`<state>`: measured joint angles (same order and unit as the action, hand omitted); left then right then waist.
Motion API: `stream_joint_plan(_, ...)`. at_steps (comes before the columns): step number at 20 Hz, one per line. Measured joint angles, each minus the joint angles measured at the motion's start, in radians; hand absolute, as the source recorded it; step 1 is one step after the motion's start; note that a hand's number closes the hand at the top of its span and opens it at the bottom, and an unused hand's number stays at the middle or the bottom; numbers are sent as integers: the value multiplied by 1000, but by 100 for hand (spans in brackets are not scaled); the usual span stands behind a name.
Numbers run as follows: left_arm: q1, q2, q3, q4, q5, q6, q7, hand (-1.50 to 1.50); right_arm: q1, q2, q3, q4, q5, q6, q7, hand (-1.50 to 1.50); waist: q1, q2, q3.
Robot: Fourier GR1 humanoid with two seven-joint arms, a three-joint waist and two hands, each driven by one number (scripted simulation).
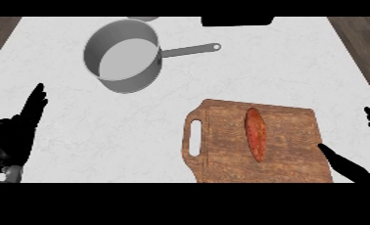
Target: Pick the sweet potato from the cutting board and place it in the pot
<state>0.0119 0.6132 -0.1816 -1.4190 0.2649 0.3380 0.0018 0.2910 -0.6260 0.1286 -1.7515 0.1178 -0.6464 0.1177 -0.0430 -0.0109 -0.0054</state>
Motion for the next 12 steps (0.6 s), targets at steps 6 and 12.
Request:
stream_joint_plan(6,10,-9,-8,-52,-16,-1,34,0,138,-83,69,-281,161,27,270,-150,25,6,2)
stream_joint_plan(12,-14,-31,-32,-82,-44,1,73,0,2,-180,89,-389,169,229,605,-150,58,13,2)
